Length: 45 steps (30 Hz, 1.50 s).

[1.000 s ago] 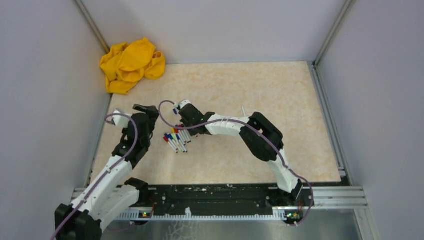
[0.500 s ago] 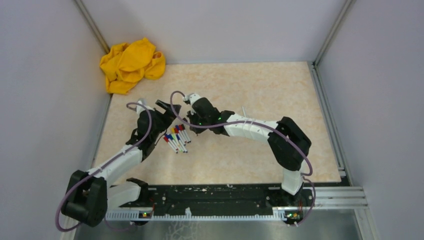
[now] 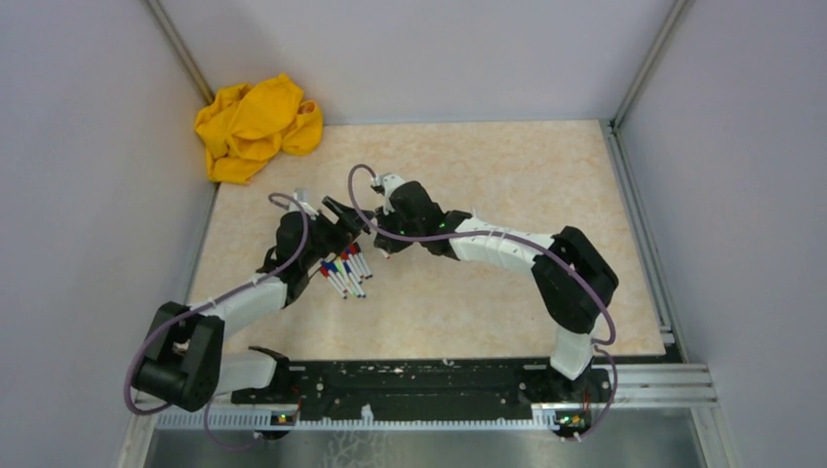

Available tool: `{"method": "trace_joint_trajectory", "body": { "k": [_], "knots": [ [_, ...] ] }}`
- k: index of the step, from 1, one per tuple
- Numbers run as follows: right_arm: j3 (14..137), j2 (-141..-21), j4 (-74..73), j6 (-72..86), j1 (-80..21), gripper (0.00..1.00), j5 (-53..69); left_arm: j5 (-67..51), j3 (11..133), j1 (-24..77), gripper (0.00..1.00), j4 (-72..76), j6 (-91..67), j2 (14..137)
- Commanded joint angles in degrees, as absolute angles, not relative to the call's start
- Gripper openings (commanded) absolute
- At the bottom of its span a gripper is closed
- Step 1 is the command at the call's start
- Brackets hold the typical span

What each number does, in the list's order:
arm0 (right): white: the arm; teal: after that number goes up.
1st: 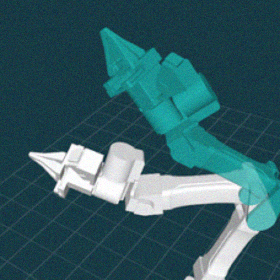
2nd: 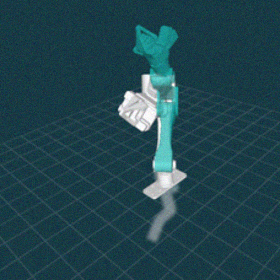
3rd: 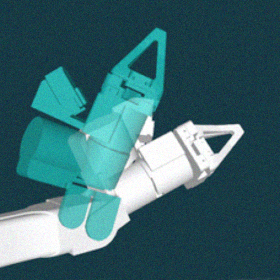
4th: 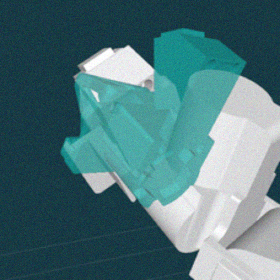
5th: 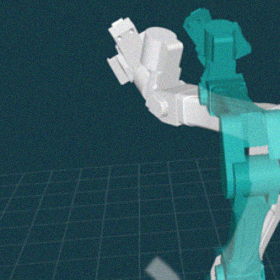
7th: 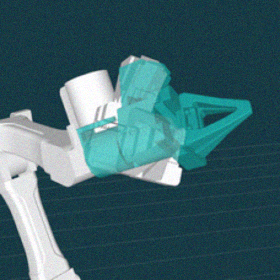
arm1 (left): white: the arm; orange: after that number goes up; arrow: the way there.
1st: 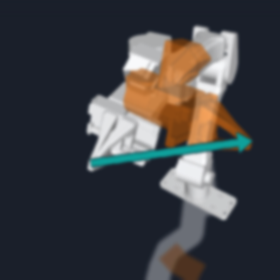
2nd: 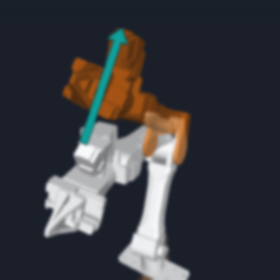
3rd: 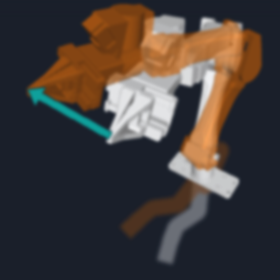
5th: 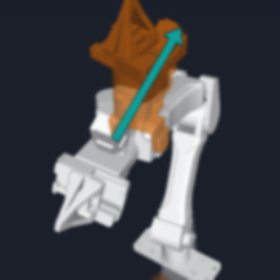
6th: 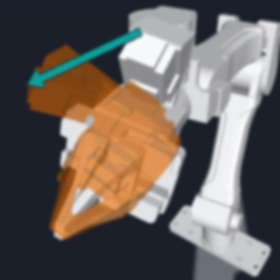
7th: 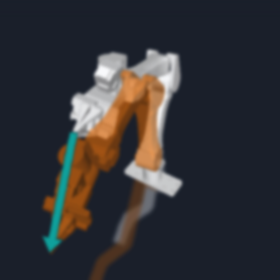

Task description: Open the pen caps

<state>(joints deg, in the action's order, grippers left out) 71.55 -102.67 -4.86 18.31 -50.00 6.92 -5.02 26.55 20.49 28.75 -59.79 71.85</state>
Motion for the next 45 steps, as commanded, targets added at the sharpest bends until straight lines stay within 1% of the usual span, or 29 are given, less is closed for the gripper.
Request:
{"method": "trace_joint_trajectory", "body": {
  "k": [1,6,10,12,16,20,23,26,27,29,30,32,34,38,41,42,43,44,45],
  "knots": [
    [71.63,-98.6,-1.26,19.02,-48.71,0.0,8.8,-10.13,27.71,20.38,0.87,32.61,-61.31,72.99],
    [71.66,-98.59,-1.26,18.86,-48.44,0.0,9.56,-11.54,28.26,20.39,0.73,34.23,-61.74,74.74],
    [71.56,-98.17,-1.46,18.73,-48.36,0.0,9.96,-12.57,28.73,20.45,0.67,35.22,-61.96,76.31],
    [71.22,-97.78,-1.44,18.64,-48.34,0.0,10.1,-12.58,28.74,20.47,0.61,35.47,-61.78,76.54],
    [70.45,-97.4,-1.43,18.7,-48.04,0.0,10.18,-13.74,29.05,20.4,0.39,35.85,-61.29,77.34],
    [69.61,-97.05,-1.31,18.6,-47.91,0.0,10.22,-13.83,29.43,20.43,0.21,35.0,-60.9,77.62],
    [69.15,-96.74,-1.12,18.43,-47.74,0.0,10.4,-14.38,30.23,20.48,0.0,34.25,-60.18,78.22],
    [69.27,-96.85,-0.79,18.35,-47.74,0.0,10.91,-14.72,30.33,20.47,0.0,33.98,-60.4,78.29],
    [69.36,-96.93,-0.79,18.31,-47.74,0.02,10.94,-14.76,30.3,20.52,0.0,34.01,-60.48,78.23],
    [69.63,-97.28,-0.79,18.17,-47.72,0.15,11.11,-14.7,30.55,20.63,0.0,33.58,-60.56,78.01],
    [69.83,-97.51,-0.79,18.16,-47.72,0.2,11.16,-14.74,30.7,20.68,0.0,33.31,-60.56,77.83],
    [70.29,-97.99,-0.79,18.12,-47.77,0.25,11.25,-14.92,31.04,20.81,0.0,32.91,-60.6,77.76],
    [70.85,-98.69,-0.79,18.11,-47.73,0.28,11.25,-15.15,31.15,20.98,0.0,33.02,-60.85,77.8],
    [71.39,-99.8,-0.47,18.2,-47.77,0.28,10.81,-15.45,31.29,21.29,0.0,33.56,-61.34,77.89],
    [72.15,-100.51,-0.72,17.96,-47.77,0.26,9.9,-15.54,31.6,21.59,0.0,33.21,-61.3,78.28],
    [72.66,-100.74,-0.87,17.88,-47.73,0.24,9.73,-15.44,31.59,21.67,0.0,33.14,-61.42,78.42],
    [73.08,-101.22,-0.94,17.69,-47.73,0.14,9.61,-15.32,31.56,21.79,0.0,33.14,-61.5,78.62],
    [73.53,-101.56,-1.27,17.61,-47.74,0.0,9.4,-15.04,31.55,21.99,0.0,33.09,-61.5,78.81],
    [73.74,-101.89,-1.53,17.43,-47.73,0.0,9.02,-14.38,31.51,22.04,0.0,32.74,-61.45,78.91]
  ]
}}
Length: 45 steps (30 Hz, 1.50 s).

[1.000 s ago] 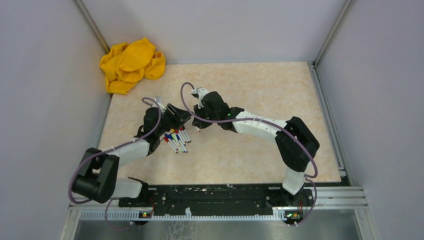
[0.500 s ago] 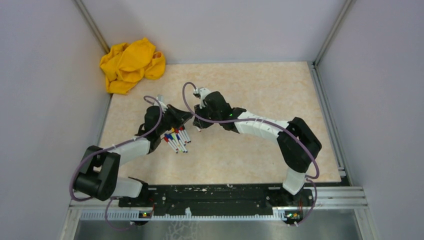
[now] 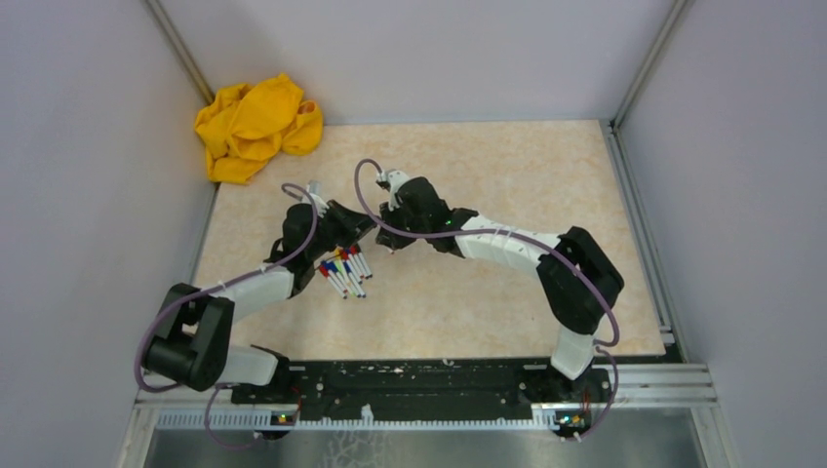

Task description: Open the pen caps

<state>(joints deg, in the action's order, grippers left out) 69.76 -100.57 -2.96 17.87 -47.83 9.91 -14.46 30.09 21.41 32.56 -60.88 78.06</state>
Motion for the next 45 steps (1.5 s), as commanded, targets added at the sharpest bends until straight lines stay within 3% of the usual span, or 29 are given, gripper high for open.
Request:
{"method": "trace_joint_trajectory", "body": {
  "k": [1,6,14,16,20,30,35,45],
  "knots": [
    [73.52,-102.02,-1.51,17.28,-47.72,0.0,8.71,-13.26,31.57,22.08,0.0,32.23,-61.51,78.93],
    [67.71,-100.0,-0.57,17.34,-47.75,0.0,8.01,-3.15,34.27,20.24,0.0,29.11,-56.85,79.53],
    [58.51,-95.97,2.6,18.63,-47.75,0.0,4.12,-2.17,42.2,13.1,0.0,26.66,-55.61,87.11],
    [59.65,-95.47,0.26,17.82,-47.32,0.0,0.78,-0.95,45.96,13.49,0.0,18.91,-51.59,87.81],
    [63.63,-96.8,-6.12,16.61,-44.94,0.0,-6.83,12.96,46.94,15.08,0.0,7.51,-46.84,86.76],
    [67.44,-103.3,-9.96,14.74,-39.89,0.0,-19.89,21.37,46.26,15.2,0.25,3.79,-46.0,92.08],
    [69.56,-106.66,-11.11,13.31,-38.19,0.0,-22.91,23.05,46.6,15.21,0.33,4.73,-46.45,94.31],
    [72.14,-110.54,-11.97,11.59,-35.52,0.0,-26.33,23.77,49.18,15.2,0.35,4.09,-46.33,98.05]
  ]
}}
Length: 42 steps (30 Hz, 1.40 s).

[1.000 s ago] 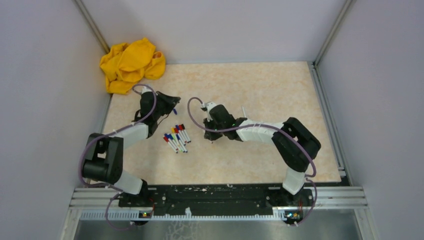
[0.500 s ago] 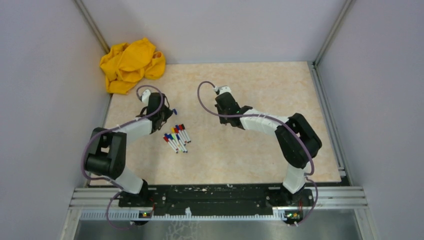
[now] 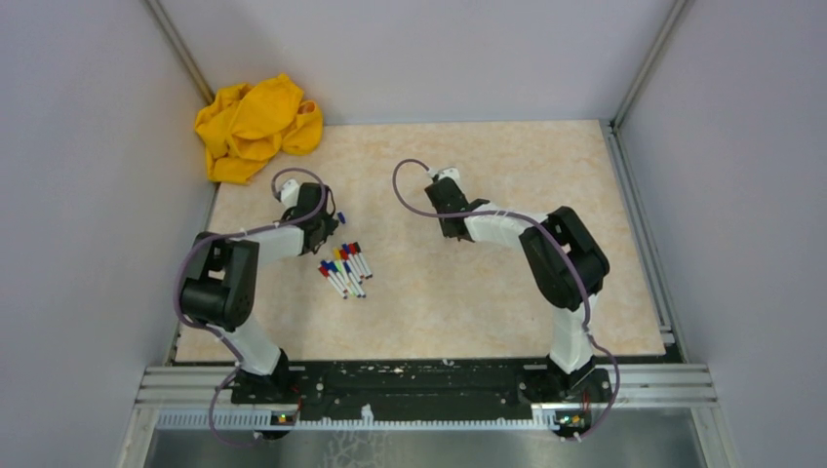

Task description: Open the pen caps

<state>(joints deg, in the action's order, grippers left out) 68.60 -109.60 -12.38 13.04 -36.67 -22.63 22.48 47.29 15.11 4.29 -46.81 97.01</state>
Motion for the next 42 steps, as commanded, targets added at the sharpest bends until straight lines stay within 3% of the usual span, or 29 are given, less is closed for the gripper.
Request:
{"method": "trace_joint_trajectory", "body": {
  "k": [1,7,11,16,20,32,42],
  "knots": [
    [72.16,-110.79,-12.12,11.41,-35.22,0.0,-26.82,23.8,49.35,15.18,0.35,4.04,-46.41,98.06],
    [72.29,-112.27,-12.07,10.28,-34.27,0.03,-28.77,24.12,49.42,15.17,0.4,3.69,-46.91,96.94],
    [72.56,-112.96,-12.39,10.02,-34.14,0.14,-29.08,24.2,49.14,15.2,0.58,3.48,-47.35,95.33],
    [72.3,-112.5,-12.34,9.87,-34.1,0.24,-29.05,23.0,49.39,15.25,0.67,3.0,-47.32,94.54],
    [71.25,-111.02,-11.35,9.41,-34.06,0.32,-28.83,22.73,48.82,15.41,0.68,3.03,-47.82,93.43],
    [67.36,-102.56,-3.93,3.96,-39.36,0.37,-27.3,23.84,45.87,16.08,0.68,3.05,-48.88,85.96],
    [72.32,-104.52,-6.15,7.77,-47.93,0.45,-16.77,23.9,36.18,16.04,0.77,1.97,-53.88,72.19]
  ]
}}
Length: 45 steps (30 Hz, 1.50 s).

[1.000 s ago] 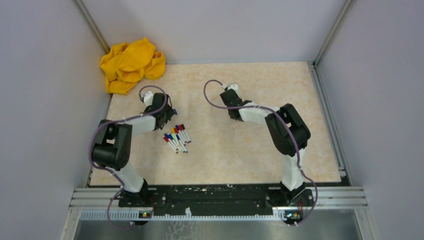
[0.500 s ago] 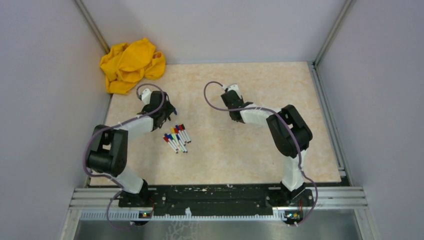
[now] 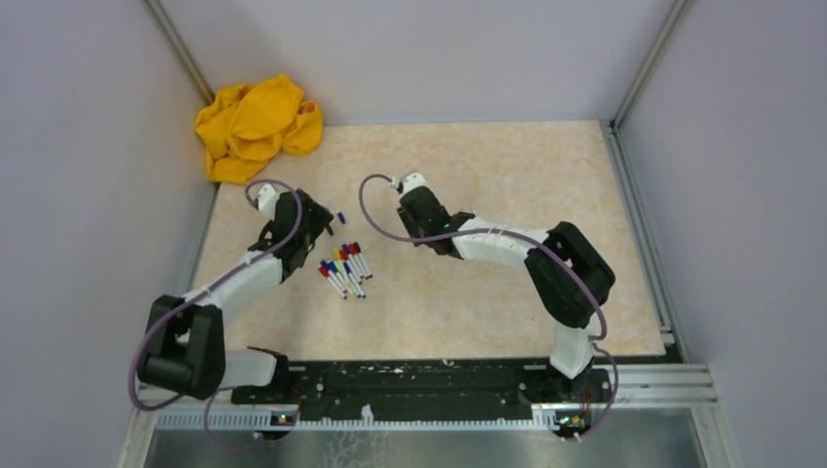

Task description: Open the pen caps

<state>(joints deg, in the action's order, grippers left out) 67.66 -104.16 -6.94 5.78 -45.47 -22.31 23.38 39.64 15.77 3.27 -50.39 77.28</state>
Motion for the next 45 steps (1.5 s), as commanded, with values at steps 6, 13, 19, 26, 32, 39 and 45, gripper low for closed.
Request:
{"method": "trace_joint_trajectory", "body": {
  "k": [6,13,19,26,32,39,45],
  "knots": [
    [76.3,-108.42,-6.07,10.45,-51.59,0.47,-11.83,24.33,29.35,16.11,0.79,0.92,-58.71,62.14],
    [82.27,-114.25,-7.5,11.87,-53.95,0.47,-8.99,25.18,24.5,16.17,0.79,-0.55,-61.55,53.57],
    [85.71,-117.87,-8.85,12.63,-55.17,0.47,-8.34,25.91,24.18,16.17,0.79,-3.11,-61.36,50.98],
    [87.83,-120.06,-10.1,12.74,-56.06,0.47,-8.2,26.28,23.38,16.2,0.79,-3.09,-61.34,49.75],
    [88.88,-120.91,-10.91,12.75,-56.38,0.47,-7.82,26.53,23.55,16.2,0.79,-3.1,-61.26,49.89],
    [89.62,-122.0,-11.84,12.7,-56.96,0.47,-7.82,26.96,23.47,16.18,0.79,-3.27,-61.34,49.44],
    [90.4,-123.07,-13.16,12.57,-57.72,0.47,-8.53,27.24,23.4,16.23,0.79,-3.44,-61.41,48.71]
  ]
}}
